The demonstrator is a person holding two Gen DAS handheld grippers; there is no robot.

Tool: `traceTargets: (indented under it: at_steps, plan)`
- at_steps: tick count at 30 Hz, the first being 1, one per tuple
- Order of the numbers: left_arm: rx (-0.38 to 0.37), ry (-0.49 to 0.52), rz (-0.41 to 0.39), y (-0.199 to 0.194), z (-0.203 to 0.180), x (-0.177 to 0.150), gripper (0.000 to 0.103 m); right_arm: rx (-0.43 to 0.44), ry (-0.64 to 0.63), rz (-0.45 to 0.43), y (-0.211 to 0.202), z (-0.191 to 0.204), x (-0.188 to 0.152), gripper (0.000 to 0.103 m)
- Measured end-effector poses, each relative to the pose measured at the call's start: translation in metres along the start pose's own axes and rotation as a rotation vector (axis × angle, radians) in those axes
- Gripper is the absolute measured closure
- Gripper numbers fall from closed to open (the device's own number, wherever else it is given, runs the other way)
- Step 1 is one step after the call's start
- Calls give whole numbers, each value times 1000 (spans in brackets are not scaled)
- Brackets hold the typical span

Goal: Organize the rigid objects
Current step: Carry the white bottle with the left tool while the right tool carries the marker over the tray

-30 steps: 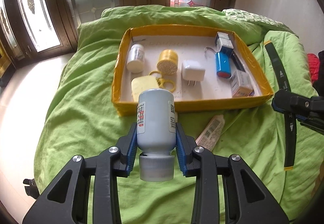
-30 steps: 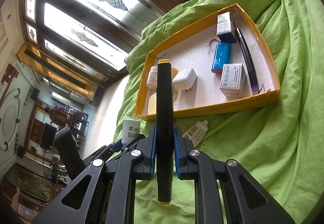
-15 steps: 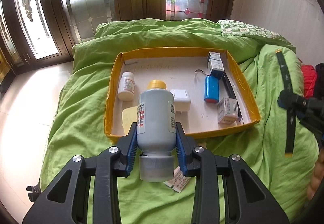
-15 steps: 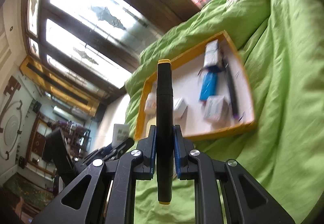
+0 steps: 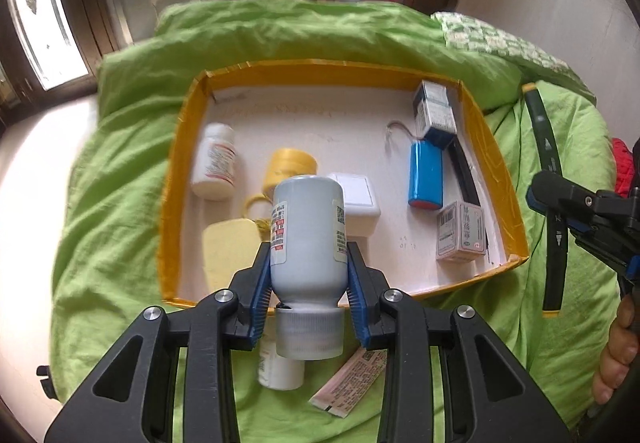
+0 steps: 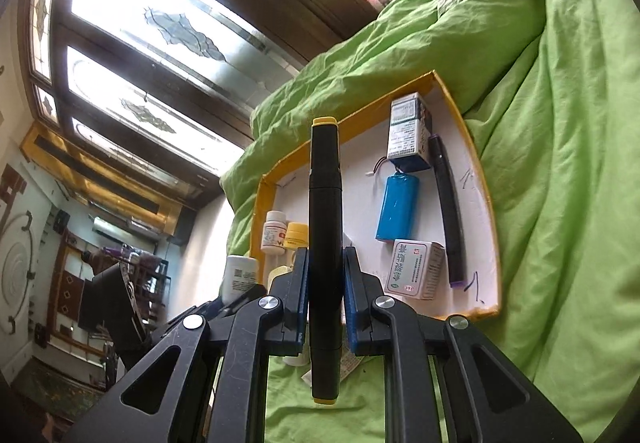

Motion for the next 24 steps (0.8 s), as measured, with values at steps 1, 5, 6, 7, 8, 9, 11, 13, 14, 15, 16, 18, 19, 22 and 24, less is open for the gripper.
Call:
traceTargets:
  at_steps: [1,5,6,7,8,9,11,13,14,15,16,18,19,22,24]
  plan:
    - [-7,3,23,7,-3,-1,71,-3,4,14,4,-3,1,89]
    - [11,17,87,32,-7,-2,71,-25,19,68,22,-11,-5,89]
    - [11,19,93,37,-7,0,71,-33,21,83,28,-13,-7,89]
    - [9,16,98,41,-7,3,71,-35,24,93,30,-15,-8,89]
    - [4,11,105,46,-7,7,71,-36,31,108,37,-16,-10,89]
    - [4,6,113,51,-6,11,71,-37,36,118,41,-17,-10,89]
    - [20,2,115,61,-4,21,71,-46,38,140,52,-19,-10,89]
    - [33,0,107,70,-2,30,71,-58,32,151,60,-22,-9,89]
    - [34,-3,103,73,-1,35,71,-65,29,159,65,-23,-9,89]
    - [38,-7,96,76,0,41,71,-70,28,164,67,-23,-9,89]
    - [41,-8,91,78,1,46,71,-76,27,168,70,-25,-9,89]
    - [45,-12,83,83,2,57,71,-91,28,178,74,-30,-10,89]
    - [49,-13,80,85,3,61,71,-96,29,183,76,-32,-11,89]
    - [48,-19,78,91,6,65,71,-120,27,194,79,-38,-12,89]
    - [45,-20,76,91,11,63,71,-141,22,196,81,-43,-11,90]
Point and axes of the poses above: each gripper's, at about its wrist camera, not at the fingertips, and y roughly the way its jaws point, z to its left, x to its top, the point moved 9 cm from there along y, roughly the way its jaws point, and after that the axes turned 12 degrees about x, right-handed, at the moved point
